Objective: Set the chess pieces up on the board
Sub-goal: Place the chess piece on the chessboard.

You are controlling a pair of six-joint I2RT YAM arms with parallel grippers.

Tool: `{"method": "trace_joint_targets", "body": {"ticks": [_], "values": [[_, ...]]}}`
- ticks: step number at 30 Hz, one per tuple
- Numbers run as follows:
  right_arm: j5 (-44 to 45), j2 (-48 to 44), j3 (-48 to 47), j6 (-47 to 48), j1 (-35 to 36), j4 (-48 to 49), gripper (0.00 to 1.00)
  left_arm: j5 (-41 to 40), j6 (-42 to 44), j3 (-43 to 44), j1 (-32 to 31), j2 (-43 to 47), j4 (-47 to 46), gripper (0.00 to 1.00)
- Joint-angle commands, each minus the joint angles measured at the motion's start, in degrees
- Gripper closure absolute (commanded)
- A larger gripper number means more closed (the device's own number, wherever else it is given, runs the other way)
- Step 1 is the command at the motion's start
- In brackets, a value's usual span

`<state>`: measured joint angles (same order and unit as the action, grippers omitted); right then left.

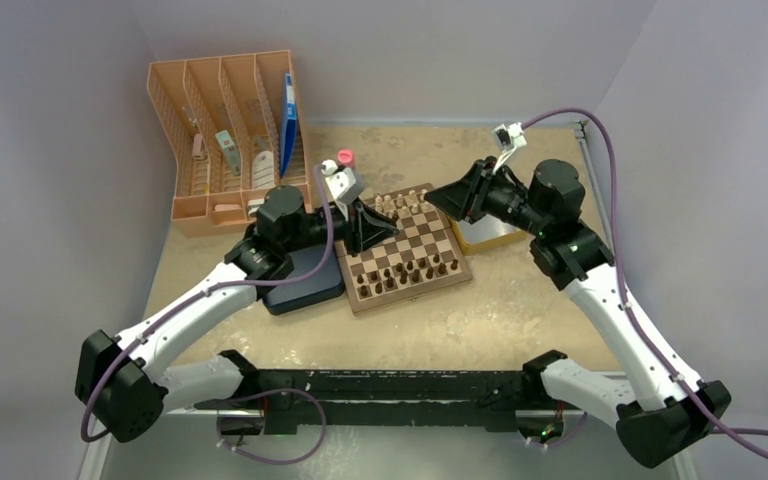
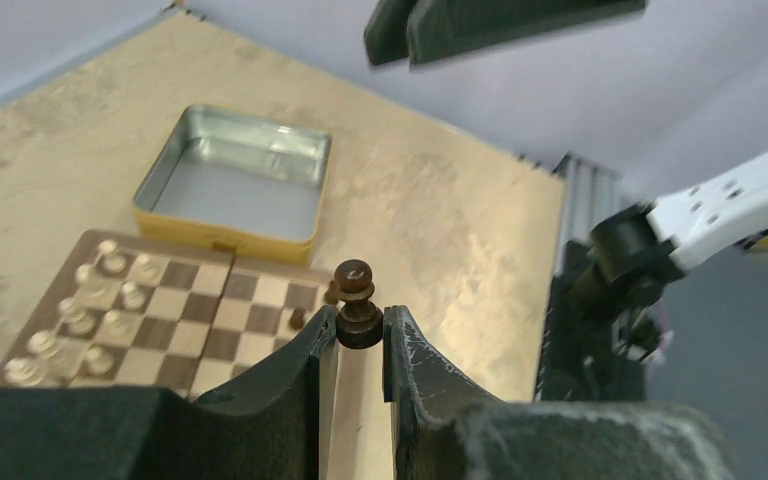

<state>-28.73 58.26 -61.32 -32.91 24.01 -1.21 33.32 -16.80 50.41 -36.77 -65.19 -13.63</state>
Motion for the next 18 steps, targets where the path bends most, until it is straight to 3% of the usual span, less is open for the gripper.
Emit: {"method": "trace_joint_targets", "body": {"ticks": [1, 8, 18], "values": [[2.7, 1.1, -5.2, 5.3, 0.3, -9.6, 0.7, -1.9, 18.8, 2.2, -0.2, 2.2, 10.6, 0.99], [-1.6, 3.1, -4.4, 1.7, 2.2, -9.2, 0.73, -4.0, 26.3, 1.8, -1.1, 2.1, 16.0, 0.99], [1.4, 7.5, -3.8, -0.3, 10.4, -6.7, 0.72, -4.2, 28.4, 0.4, -2.4, 1.8, 16.9, 0.99]]}}
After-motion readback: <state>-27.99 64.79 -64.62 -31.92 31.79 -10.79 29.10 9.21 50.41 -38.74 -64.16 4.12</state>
